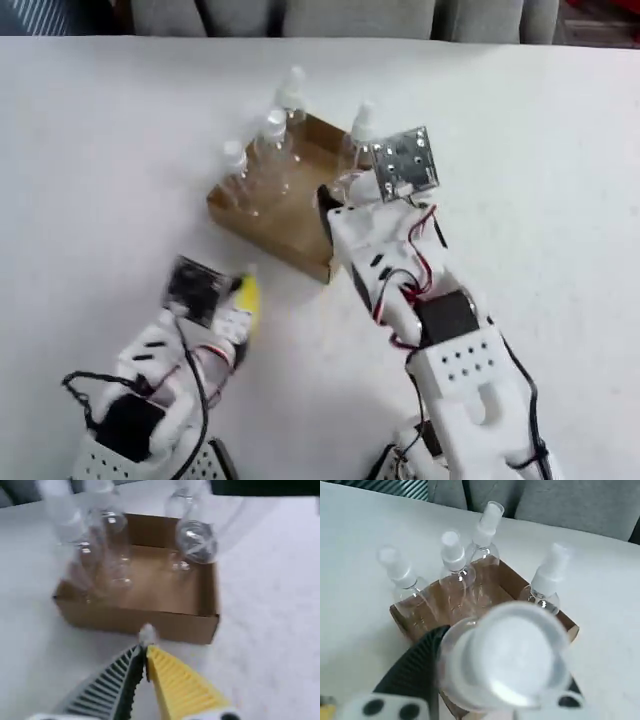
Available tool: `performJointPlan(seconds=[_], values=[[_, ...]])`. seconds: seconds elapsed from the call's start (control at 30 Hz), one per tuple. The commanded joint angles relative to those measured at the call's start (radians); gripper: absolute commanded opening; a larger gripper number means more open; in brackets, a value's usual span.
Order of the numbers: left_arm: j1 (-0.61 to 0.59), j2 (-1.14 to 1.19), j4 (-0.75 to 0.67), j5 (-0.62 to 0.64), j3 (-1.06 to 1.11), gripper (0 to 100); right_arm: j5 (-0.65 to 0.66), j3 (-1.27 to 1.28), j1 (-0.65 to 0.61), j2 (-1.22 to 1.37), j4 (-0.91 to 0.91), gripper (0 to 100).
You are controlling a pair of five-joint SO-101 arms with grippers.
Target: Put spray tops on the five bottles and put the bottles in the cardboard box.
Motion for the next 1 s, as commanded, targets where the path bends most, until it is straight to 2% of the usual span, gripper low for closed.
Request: performJointPlan(seconds=[0.0, 0.17, 0.3, 0.43, 0.67, 0.97], values=[[-0.292, -0.010, 0.002, -0.021, 0.006, 2, 0.009, -0.017, 0.010, 0.051, -0.071, 1.5], [-0.418, -0.010, -0.021, -0.023, 0.095, 2, 0.015, -0.018, 0.010, 0.147, -0.159, 1.5], [-0.461, -0.010, -0.084, -0.025, 0.144, 2, 0.135, -0.018, 0.004, 0.222, -0.220, 1.5], [-0.463, -0.010, -0.103, -0.025, 0.153, 2, 0.153, -0.021, 0.005, 0.285, -0.289, 1.6], [-0.463, -0.010, -0.158, -0.025, 0.187, 2, 0.164, -0.107, 0.012, 0.418, -0.285, 1.6], [-0.463, -0.010, -0.204, -0.025, 0.216, 2, 0.164, -0.322, 0.013, 0.585, -0.081, 1.6]])
